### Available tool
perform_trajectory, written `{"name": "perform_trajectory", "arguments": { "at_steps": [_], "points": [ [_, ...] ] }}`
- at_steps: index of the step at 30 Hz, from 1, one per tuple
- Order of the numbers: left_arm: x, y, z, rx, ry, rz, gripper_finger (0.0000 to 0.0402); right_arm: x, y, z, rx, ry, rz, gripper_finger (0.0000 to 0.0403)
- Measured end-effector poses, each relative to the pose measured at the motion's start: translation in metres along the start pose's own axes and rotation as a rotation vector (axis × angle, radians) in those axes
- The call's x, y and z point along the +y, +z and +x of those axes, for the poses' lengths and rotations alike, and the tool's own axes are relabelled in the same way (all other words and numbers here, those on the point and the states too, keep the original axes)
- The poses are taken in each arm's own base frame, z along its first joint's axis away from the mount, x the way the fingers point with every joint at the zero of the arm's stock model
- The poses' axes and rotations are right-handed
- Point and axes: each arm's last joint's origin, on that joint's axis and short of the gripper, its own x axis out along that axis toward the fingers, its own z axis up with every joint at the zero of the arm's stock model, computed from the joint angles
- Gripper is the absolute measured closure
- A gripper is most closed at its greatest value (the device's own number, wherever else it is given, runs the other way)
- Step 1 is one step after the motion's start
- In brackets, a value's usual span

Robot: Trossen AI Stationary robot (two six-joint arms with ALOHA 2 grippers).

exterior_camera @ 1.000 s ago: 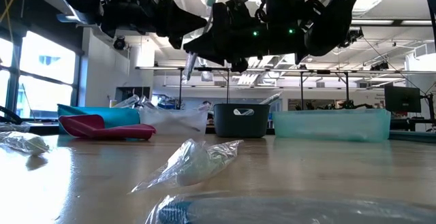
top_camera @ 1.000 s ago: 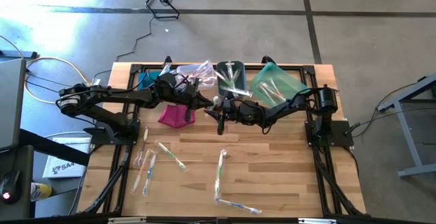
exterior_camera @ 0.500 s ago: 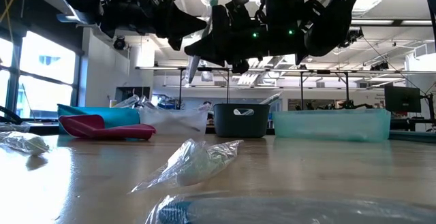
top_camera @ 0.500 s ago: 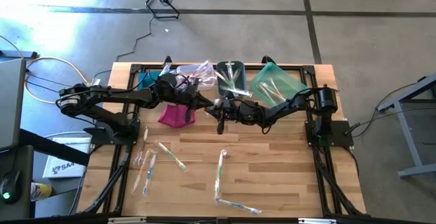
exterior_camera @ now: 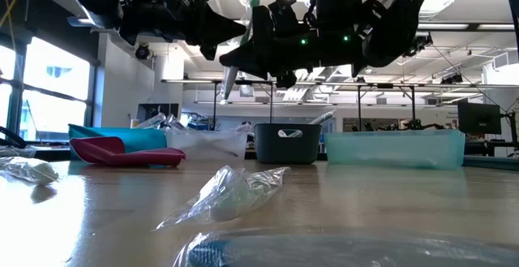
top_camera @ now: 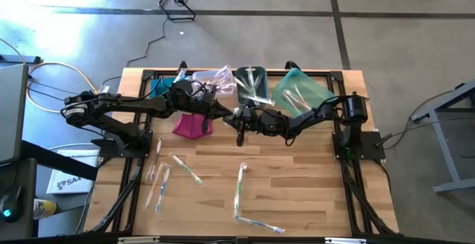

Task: Pick & Place Toothbrushes
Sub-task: Put the green toothbrush into the dark blue bin

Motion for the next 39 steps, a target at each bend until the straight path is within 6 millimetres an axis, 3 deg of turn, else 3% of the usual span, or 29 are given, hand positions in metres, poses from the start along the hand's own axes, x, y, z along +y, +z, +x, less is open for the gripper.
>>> {"name": "perform_trajectory", "arguments": {
  "at_steps": [5,17,39],
  "points": [
    [0.0000,-0.0001,0.0000,0.001,0.004,0.001,0.0386,0.0001,0.0003,0.0000,-0.001,0.001,0.000,0.0388],
    [0.0006,-0.0026,-0.0002,0.026,0.019,-0.010,0.0285,0.0004,0.0001,-0.0001,0.001,0.006,0.000,0.0388],
    [0.0005,-0.0033,-0.0003,0.028,0.019,-0.014,0.0280,0.0004,0.0004,-0.0001,0.000,0.003,0.000,0.0387]
  ]
}}
